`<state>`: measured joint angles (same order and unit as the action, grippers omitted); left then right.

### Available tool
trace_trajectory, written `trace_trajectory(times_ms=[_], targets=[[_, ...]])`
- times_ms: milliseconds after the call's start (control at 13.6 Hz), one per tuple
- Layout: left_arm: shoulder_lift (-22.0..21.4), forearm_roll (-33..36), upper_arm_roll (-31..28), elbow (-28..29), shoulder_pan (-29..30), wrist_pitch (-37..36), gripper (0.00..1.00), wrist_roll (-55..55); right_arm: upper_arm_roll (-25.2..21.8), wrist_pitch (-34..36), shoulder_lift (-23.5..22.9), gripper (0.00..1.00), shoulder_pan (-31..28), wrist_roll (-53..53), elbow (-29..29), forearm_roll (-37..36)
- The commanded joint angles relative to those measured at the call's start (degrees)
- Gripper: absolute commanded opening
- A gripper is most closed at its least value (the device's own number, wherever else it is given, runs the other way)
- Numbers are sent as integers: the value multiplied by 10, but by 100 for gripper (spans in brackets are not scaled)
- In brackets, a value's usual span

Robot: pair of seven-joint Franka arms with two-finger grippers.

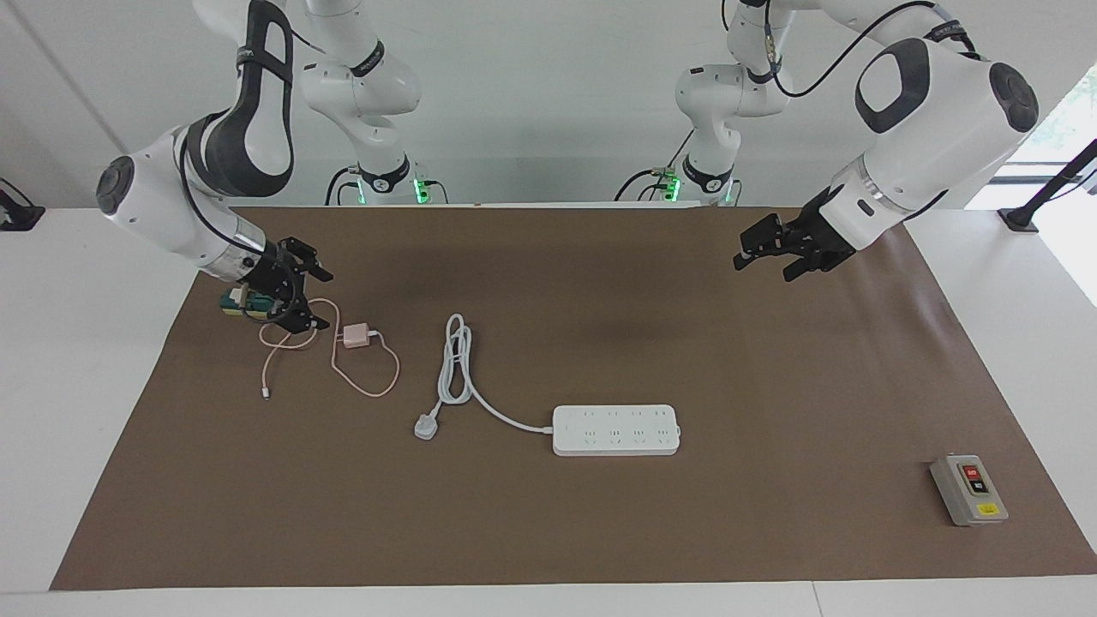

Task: Plug charger into power strip
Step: 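Move the left gripper toward the power strip while the right gripper approaches the charger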

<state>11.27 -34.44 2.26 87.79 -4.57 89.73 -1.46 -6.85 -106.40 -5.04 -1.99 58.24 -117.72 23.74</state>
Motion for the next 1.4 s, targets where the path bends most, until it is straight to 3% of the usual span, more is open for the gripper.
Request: trace_trajectory(times_ms=[0,368,736,1103,1324], targets=[[25,-98,-1,10,25,1,100,47,3,-28,8,100,-6,-57,-34,15],[26,-285,0,98,40,4,100,113,3,-50,-37,100,-20,-94,-36,39],[30,-416,-1,162,40,-19,100,175,3,-91,-52,100,-28,-124,-64,39],[19,-499,-4,258,21,-12,100,282,3,-121,-59,100,-23,-133,-84,38],[17,-533,-4,292,3,43,100,337,3,-139,-59,100,-22,-133,-100,38]])
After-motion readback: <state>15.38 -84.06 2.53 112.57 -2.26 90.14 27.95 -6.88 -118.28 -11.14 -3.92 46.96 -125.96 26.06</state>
